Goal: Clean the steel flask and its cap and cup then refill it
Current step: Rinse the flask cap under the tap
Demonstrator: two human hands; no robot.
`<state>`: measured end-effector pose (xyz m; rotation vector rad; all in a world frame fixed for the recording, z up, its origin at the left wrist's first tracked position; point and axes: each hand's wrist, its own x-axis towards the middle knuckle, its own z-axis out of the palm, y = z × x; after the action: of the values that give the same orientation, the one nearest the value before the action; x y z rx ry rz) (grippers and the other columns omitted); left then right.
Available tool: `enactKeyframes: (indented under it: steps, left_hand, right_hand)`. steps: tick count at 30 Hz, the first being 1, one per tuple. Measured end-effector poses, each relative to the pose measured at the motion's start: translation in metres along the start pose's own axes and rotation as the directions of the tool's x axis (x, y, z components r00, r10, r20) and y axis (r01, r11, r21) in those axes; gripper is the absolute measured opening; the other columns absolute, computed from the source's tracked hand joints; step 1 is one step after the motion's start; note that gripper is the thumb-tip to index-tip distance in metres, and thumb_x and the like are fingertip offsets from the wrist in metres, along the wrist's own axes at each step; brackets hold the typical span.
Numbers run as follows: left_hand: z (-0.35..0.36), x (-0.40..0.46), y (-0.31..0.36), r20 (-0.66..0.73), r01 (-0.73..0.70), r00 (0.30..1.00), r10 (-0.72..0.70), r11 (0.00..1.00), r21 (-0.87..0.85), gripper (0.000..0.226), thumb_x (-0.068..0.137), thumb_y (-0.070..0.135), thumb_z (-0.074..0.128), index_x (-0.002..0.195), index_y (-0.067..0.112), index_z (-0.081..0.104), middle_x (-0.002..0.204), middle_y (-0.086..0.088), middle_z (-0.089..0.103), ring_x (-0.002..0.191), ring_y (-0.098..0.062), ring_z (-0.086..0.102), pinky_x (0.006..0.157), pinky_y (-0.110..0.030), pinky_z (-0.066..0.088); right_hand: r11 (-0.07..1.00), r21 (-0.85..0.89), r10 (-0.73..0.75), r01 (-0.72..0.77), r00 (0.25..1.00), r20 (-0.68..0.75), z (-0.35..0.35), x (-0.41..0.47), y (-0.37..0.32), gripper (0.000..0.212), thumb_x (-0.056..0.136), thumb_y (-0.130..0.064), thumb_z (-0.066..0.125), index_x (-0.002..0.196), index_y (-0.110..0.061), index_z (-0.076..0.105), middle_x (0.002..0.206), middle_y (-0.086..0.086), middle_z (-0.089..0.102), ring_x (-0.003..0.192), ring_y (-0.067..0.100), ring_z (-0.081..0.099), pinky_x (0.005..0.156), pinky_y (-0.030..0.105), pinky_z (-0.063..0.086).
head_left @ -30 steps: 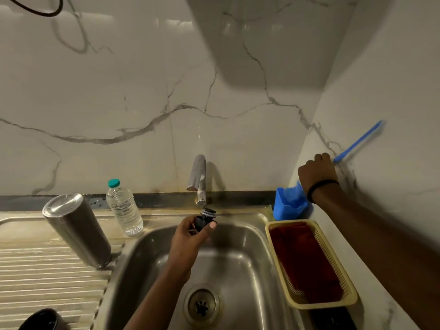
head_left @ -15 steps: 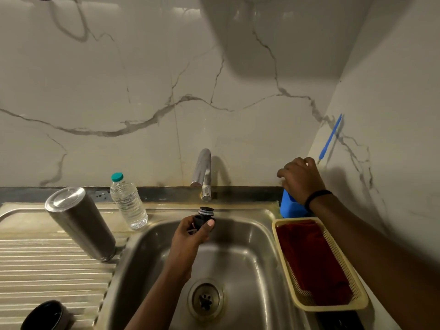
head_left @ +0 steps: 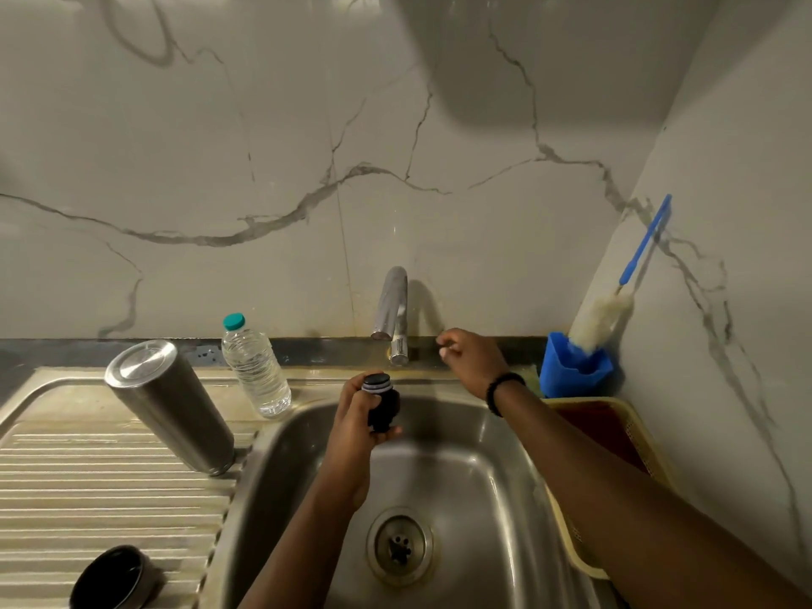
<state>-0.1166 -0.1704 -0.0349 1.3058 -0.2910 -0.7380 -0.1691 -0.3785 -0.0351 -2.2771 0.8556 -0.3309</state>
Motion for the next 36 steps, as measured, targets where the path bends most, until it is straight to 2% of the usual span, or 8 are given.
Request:
enactKeyframes:
  steps: [4, 8, 12, 14, 18, 22, 30, 36]
  left_hand:
    - [0.005, 0.0, 0.007, 0.009, 0.006, 1.0, -0.005, 1.0, -0.018, 0.025, 0.105, 0.015, 0.04, 0.125, 0.016, 0.055, 0.114, -0.012, 0.061, 0.101, -0.025, 0.061, 0.079, -0.039, 0.055]
    - [0.004, 0.002, 0.011, 0.036, 0.007, 0.999, -0.006, 1.0, -0.01, 0.024, 0.104, 0.014, 0.042, 0.124, 0.019, 0.055, 0.113, -0.008, 0.064, 0.103, -0.023, 0.063, 0.088, -0.046, 0.055]
    - [0.0, 0.007, 0.009, 0.034, -0.006, 0.999, 0.005, 1.0, 0.004, 0.022, 0.103, 0.015, 0.046, 0.121, 0.023, 0.056, 0.114, -0.007, 0.065, 0.107, -0.023, 0.065, 0.083, -0.039, 0.057]
    - [-0.003, 0.009, 0.006, 0.037, 0.001, 0.999, -0.001, 1.0, -0.007, 0.022, 0.103, 0.014, 0.047, 0.122, 0.022, 0.056, 0.115, -0.011, 0.065, 0.101, -0.025, 0.069, 0.082, -0.038, 0.058]
    - [-0.005, 0.013, 0.001, 0.052, 0.03, 0.998, -0.028, 0.999, -0.043, 0.023, 0.103, 0.012, 0.048, 0.125, 0.016, 0.055, 0.114, -0.015, 0.062, 0.093, -0.025, 0.071, 0.082, -0.038, 0.058]
    - [-0.002, 0.015, -0.002, 0.063, 0.047, 0.997, -0.044, 0.998, -0.036, 0.024, 0.102, 0.013, 0.05, 0.125, 0.015, 0.055, 0.115, -0.015, 0.062, 0.094, -0.026, 0.07, 0.081, -0.036, 0.058]
    - [-0.001, 0.021, -0.002, 0.058, 0.047, 0.997, -0.046, 0.999, -0.014, 0.022, 0.103, 0.012, 0.05, 0.123, 0.018, 0.056, 0.11, -0.013, 0.065, 0.093, -0.025, 0.069, 0.077, -0.034, 0.058]
    - [0.0, 0.022, -0.003, 0.058, 0.048, 0.997, -0.047, 0.999, -0.003, 0.023, 0.102, 0.014, 0.051, 0.124, 0.019, 0.055, 0.115, -0.013, 0.063, 0.098, -0.027, 0.068, 0.078, -0.032, 0.058]
  right_hand:
    - [0.968, 0.214, 0.109, -0.133, 0.987, 0.119, 0.029, 0.014, -0.016, 0.037, 0.101, -0.016, 0.049, 0.138, -0.017, 0.051, 0.11, 0.004, 0.064, 0.087, 0.013, 0.062, 0.093, 0.036, 0.053]
    - [0.917, 0.33, 0.151, -0.221, 0.962, 0.227, 0.051, 0.025, -0.031, 0.038, 0.105, -0.022, 0.041, 0.142, -0.02, 0.047, 0.091, 0.003, 0.065, 0.07, 0.01, 0.062, 0.074, 0.026, 0.056]
    - [0.886, 0.363, 0.205, -0.288, 0.946, 0.25, 0.062, 0.026, -0.037, 0.026, 0.107, -0.029, 0.032, 0.12, -0.023, 0.053, 0.074, 0.003, 0.062, 0.06, 0.01, 0.06, 0.049, 0.018, 0.047]
    - [0.915, 0.31, 0.204, -0.26, 0.958, 0.199, 0.068, 0.03, -0.035, 0.027, 0.107, -0.028, 0.031, 0.107, -0.016, 0.056, 0.076, 0.002, 0.06, 0.058, 0.011, 0.057, 0.052, 0.022, 0.052]
    - [0.968, 0.191, 0.129, -0.161, 0.977, 0.168, 0.071, 0.039, -0.028, 0.027, 0.103, -0.018, 0.034, 0.092, -0.023, 0.059, 0.101, 0.005, 0.065, 0.065, 0.016, 0.055, 0.066, 0.037, 0.056]
    - [0.996, 0.045, 0.065, -0.073, 0.984, 0.166, 0.065, 0.037, -0.034, 0.025, 0.098, -0.013, 0.036, 0.102, -0.019, 0.06, 0.107, 0.006, 0.064, 0.086, 0.025, 0.062, 0.083, 0.047, 0.056]
    - [0.999, -0.019, 0.051, -0.048, 0.986, 0.158, 0.065, 0.036, -0.035, 0.028, 0.101, -0.014, 0.035, 0.116, -0.019, 0.059, 0.105, 0.007, 0.063, 0.089, 0.026, 0.064, 0.083, 0.045, 0.057]
    - [0.997, -0.077, 0.038, -0.026, 0.984, 0.172, 0.063, 0.037, -0.036, 0.028, 0.097, -0.015, 0.036, 0.113, -0.027, 0.056, 0.113, 0.006, 0.062, 0.09, 0.027, 0.064, 0.083, 0.047, 0.057]
